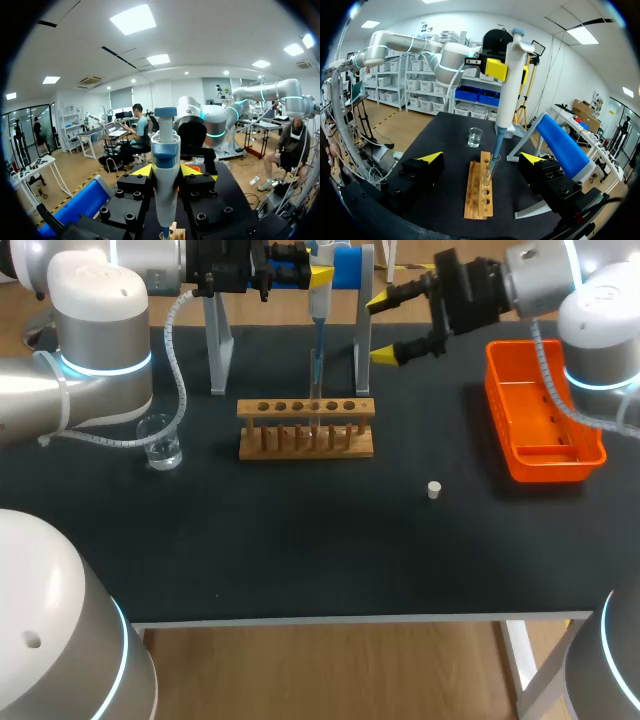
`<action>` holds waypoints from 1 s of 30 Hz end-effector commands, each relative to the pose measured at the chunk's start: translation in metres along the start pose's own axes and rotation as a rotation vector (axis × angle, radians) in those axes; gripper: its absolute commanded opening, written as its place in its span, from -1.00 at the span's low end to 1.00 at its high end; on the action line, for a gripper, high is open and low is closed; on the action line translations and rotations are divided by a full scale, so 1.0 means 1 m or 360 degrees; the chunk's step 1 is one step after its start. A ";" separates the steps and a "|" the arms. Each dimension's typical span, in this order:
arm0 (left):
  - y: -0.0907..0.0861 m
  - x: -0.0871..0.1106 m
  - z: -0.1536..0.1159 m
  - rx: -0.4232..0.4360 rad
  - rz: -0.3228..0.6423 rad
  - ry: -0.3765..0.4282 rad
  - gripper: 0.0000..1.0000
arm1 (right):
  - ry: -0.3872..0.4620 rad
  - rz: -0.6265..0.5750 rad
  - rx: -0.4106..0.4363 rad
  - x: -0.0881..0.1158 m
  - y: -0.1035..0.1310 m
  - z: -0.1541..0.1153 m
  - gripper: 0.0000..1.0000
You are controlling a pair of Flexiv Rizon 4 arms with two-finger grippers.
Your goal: Invert the test tube, pick up the pipette, mount the tip to pipette, aspirate from beaker and dispense into the tube, eject the tip, return the pipette, and cap with the stopper.
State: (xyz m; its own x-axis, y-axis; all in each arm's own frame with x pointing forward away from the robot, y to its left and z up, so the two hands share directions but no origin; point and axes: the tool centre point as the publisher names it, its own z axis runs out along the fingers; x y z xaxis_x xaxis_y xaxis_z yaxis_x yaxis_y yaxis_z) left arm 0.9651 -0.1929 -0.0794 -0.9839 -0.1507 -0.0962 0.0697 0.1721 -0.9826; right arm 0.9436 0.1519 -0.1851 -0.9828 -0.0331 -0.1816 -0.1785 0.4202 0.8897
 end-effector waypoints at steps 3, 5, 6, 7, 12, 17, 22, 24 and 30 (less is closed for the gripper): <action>-0.001 0.000 0.000 -0.0001 -0.0001 0.0000 -1.00 | 0.0004 -0.0022 0.0052 -0.005 -0.022 0.034 1.00; -0.001 0.000 0.000 -0.0001 -0.0001 0.0000 -1.00 | 0.0037 0.0003 0.0027 -0.005 -0.028 0.040 1.00; -0.001 0.000 0.000 -0.0001 -0.0001 0.0000 -1.00 | 0.0032 0.0000 0.0054 -0.005 -0.031 0.044 1.00; -0.001 0.000 0.000 -0.0001 -0.0001 0.0000 -1.00 | 0.0033 0.0001 0.0053 -0.006 -0.033 0.047 1.00; -0.001 0.000 0.000 -0.0001 -0.0001 0.0000 -1.00 | 0.0013 0.0101 0.0053 -0.008 -0.046 0.057 1.00; -0.001 0.000 0.000 -0.0001 -0.0001 0.0000 -1.00 | -0.0007 0.0154 0.0068 -0.009 -0.055 0.065 1.00; -0.001 0.000 0.000 -0.0001 -0.0001 0.0000 -1.00 | -0.0004 0.0160 0.0074 -0.010 -0.054 0.074 1.00; -0.001 0.000 0.000 -0.0001 -0.0001 0.0000 -1.00 | -0.0003 0.0165 0.0073 -0.012 -0.054 0.079 1.00; -0.001 0.000 0.000 -0.0001 -0.0001 0.0000 -1.00 | 0.0009 0.0178 0.0117 -0.013 -0.059 0.095 1.00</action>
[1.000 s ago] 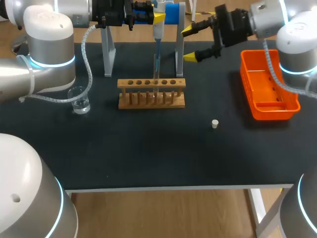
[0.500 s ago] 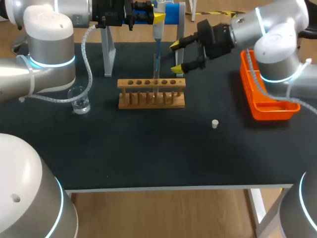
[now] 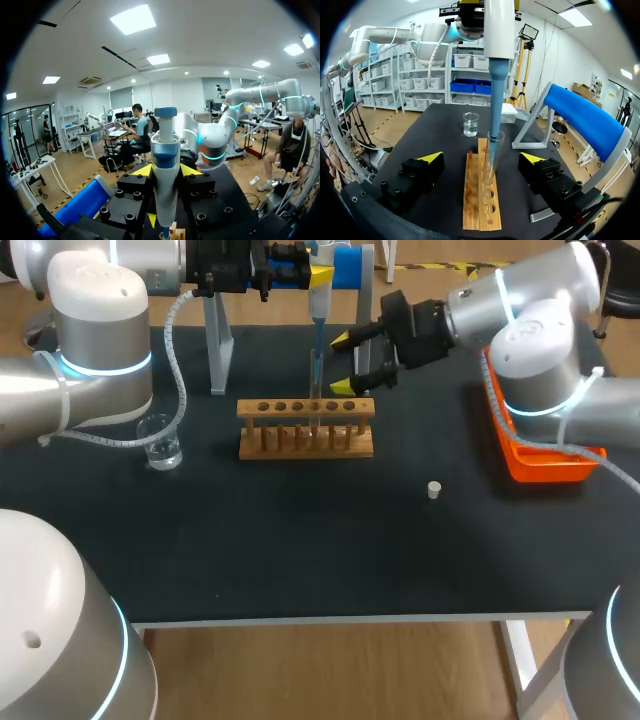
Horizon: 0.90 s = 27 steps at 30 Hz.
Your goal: Invert the test tube, pick up the pipette, mount the tip to pipette, aspirate from beaker and dispense into the tube, eject the tip, return the pipette, and cap with the stopper.
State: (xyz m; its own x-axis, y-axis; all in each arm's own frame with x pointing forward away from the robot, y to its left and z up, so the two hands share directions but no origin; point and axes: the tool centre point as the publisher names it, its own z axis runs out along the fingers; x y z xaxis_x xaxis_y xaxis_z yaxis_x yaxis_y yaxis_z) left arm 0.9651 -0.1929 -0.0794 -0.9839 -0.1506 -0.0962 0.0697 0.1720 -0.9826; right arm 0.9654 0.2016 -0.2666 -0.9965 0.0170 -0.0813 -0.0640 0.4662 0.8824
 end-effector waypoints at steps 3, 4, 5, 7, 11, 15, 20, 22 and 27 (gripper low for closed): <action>-0.001 0.000 0.000 -0.0001 -0.0001 0.0000 -1.00 | 0.0013 0.0005 0.0071 -0.006 -0.007 0.024 1.00; -0.001 0.000 0.000 -0.0001 -0.0001 0.0000 -1.00 | 0.0014 0.0008 0.0080 -0.006 -0.008 0.027 1.00; -0.001 0.000 0.000 -0.0001 -0.0001 0.0000 -1.00 | 0.0015 0.0012 0.0087 -0.007 -0.009 0.029 1.00; -0.001 0.000 0.000 -0.0001 -0.0001 0.0000 -1.00 | 0.0021 0.0018 0.0103 -0.007 -0.010 0.035 1.00; -0.001 0.000 0.000 -0.0001 -0.0001 0.0000 -1.00 | 0.0026 0.0021 0.0124 -0.010 -0.012 0.044 1.00; -0.001 0.000 0.000 -0.0001 -0.0001 0.0000 -1.00 | 0.0037 0.0010 0.0151 -0.010 -0.014 0.053 1.00; -0.001 0.000 0.000 -0.0001 -0.0001 0.0000 -1.00 | 0.0037 0.0010 0.0175 -0.011 -0.018 0.060 1.00; -0.001 0.000 0.000 -0.0001 -0.0001 0.0000 -1.00 | 0.0029 0.0004 0.0187 -0.010 -0.018 0.062 1.00; -0.001 0.000 0.000 -0.0001 -0.0001 0.0000 -1.00 | 0.0023 0.0009 0.0200 -0.010 -0.019 0.063 1.00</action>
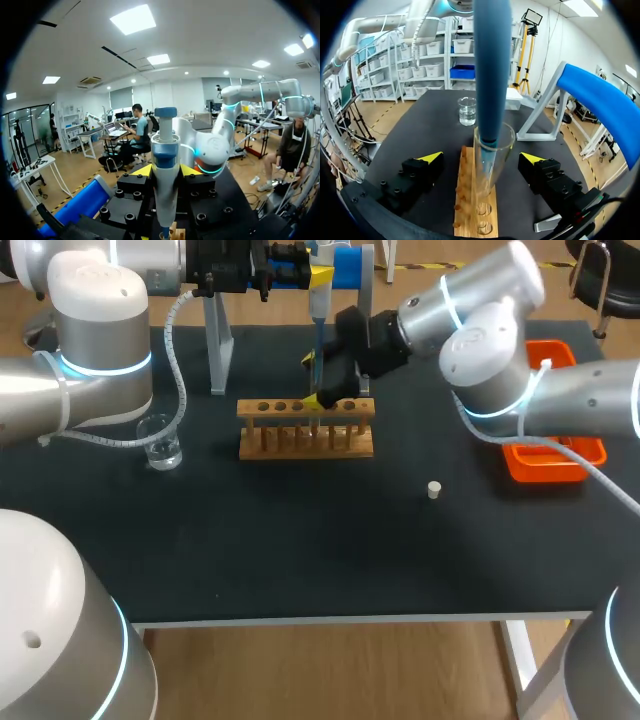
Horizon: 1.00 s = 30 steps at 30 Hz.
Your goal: Invert the test tube, pick up the pipette, mount the tip to pipette, aspirate from beaker and dispense into the tube, eject the tip, return the pipette, and cap with the stopper.
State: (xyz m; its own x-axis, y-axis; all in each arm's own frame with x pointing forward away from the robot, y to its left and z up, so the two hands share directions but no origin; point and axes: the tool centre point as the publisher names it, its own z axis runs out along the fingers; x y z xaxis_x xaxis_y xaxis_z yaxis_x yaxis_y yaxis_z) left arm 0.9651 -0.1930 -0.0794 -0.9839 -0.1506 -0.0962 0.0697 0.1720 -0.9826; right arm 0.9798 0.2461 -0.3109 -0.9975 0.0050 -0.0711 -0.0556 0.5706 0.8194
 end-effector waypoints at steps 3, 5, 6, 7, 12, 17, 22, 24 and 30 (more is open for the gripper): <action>-0.001 0.000 0.000 -0.0001 -0.0001 0.0000 -1.00 | -0.0008 0.0000 0.0006 0.001 0.000 0.002 1.00; -0.001 0.000 0.000 -0.0001 -0.0001 0.0000 -1.00 | -0.0011 -0.0003 0.0003 0.002 0.000 0.001 1.00; -0.001 0.000 0.000 -0.0001 -0.0001 0.0000 -1.00 | -0.0012 -0.0002 0.0001 0.003 -0.001 0.000 1.00; -0.001 0.000 0.000 -0.0001 -0.0001 0.0000 -1.00 | -0.0013 -0.0003 0.0000 0.003 -0.001 0.000 1.00; -0.001 0.000 0.000 -0.0001 -0.0001 0.0000 -1.00 | -0.0028 0.0000 0.0004 0.003 -0.002 -0.004 1.00; -0.001 0.000 0.000 -0.0001 -0.0001 0.0000 -1.00 | -0.0034 0.0002 0.0005 0.003 -0.003 -0.006 1.00; -0.001 0.000 0.000 -0.0001 -0.0001 0.0000 -1.00 | -0.0034 0.0002 0.0005 0.003 -0.003 -0.006 1.00; -0.001 0.000 0.000 -0.0001 -0.0001 0.0000 -1.00 | -0.0034 0.0002 0.0005 0.003 -0.003 -0.006 1.00; -0.001 0.000 0.000 -0.0001 -0.0001 0.0000 -1.00 | -0.0034 0.0002 0.0005 0.003 -0.003 -0.006 1.00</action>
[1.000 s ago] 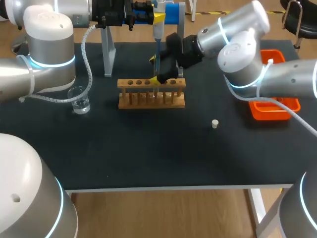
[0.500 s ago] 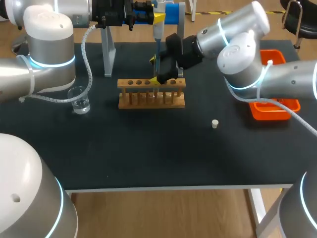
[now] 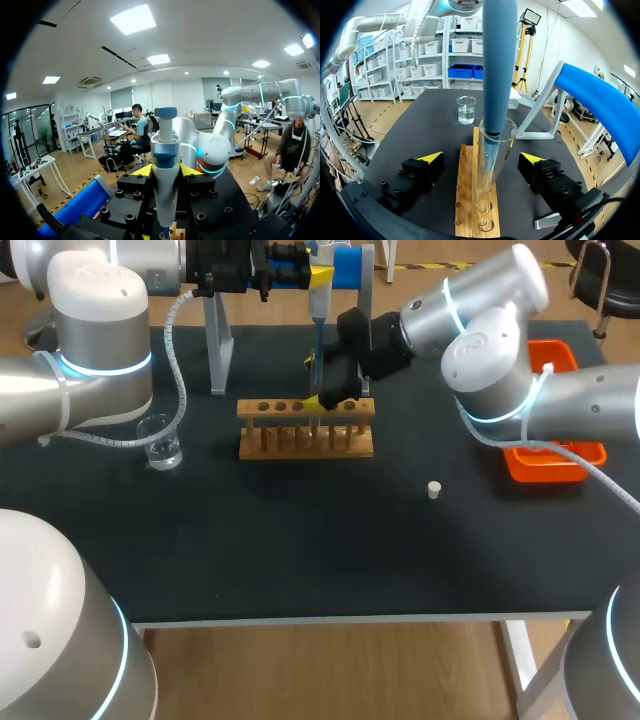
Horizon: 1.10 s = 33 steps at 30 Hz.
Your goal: Invert the test tube, pick up the pipette, mount the tip to pipette, aspirate from beaker and dispense into the tube, eject the tip, return the pipette, and cap with the stopper.
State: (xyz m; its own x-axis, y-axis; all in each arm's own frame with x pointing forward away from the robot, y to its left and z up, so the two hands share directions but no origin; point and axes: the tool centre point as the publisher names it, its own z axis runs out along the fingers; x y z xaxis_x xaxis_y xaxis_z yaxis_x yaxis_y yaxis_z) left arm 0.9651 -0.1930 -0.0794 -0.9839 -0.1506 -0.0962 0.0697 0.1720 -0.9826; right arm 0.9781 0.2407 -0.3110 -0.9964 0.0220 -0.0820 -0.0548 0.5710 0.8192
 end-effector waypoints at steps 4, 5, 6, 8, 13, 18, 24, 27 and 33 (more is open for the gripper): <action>-0.001 0.000 0.000 -0.0001 -0.0001 0.0000 -1.00 | -0.0002 0.0001 0.0004 0.001 0.000 -0.001 1.00; -0.001 0.000 0.000 -0.0001 -0.0001 0.0000 -1.00 | -0.0002 0.0001 0.0004 0.001 0.000 -0.001 1.00; -0.001 0.000 0.000 -0.0003 0.0001 -0.0002 -1.00 | -0.0002 0.0001 0.0004 0.001 0.000 -0.001 1.00; -0.003 0.000 -0.001 -0.0005 0.0003 -0.0004 -1.00 | -0.0002 0.0001 0.0004 0.001 0.000 -0.001 1.00; -0.008 0.002 0.000 -0.0016 0.0013 -0.0005 -1.00 | -0.0002 0.0001 0.0004 0.001 0.000 -0.001 1.00; -0.013 0.003 0.000 -0.0026 0.0023 -0.0007 -1.00 | -0.0002 0.0001 0.0004 0.001 0.000 -0.001 1.00; -0.019 0.004 -0.001 -0.0040 0.0028 -0.0014 -1.00 | -0.0002 0.0001 0.0004 0.001 0.000 -0.001 1.00; -0.022 0.005 0.000 -0.0045 0.0032 -0.0016 -1.00 | -0.0002 0.0001 0.0004 0.001 0.000 -0.001 1.00; -0.031 0.010 0.003 -0.0055 0.0041 -0.0018 -1.00 | -0.0002 0.0001 0.0004 0.001 0.000 -0.001 1.00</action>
State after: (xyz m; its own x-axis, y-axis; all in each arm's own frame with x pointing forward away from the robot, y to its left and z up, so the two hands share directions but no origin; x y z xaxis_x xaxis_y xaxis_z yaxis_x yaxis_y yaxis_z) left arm 0.9562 -0.2018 -0.0540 -0.9809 -0.1504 -0.1231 0.0911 0.2040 -0.9747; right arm 0.9779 0.2406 -0.3110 -0.9963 0.0226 -0.0825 -0.0549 0.5707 0.8193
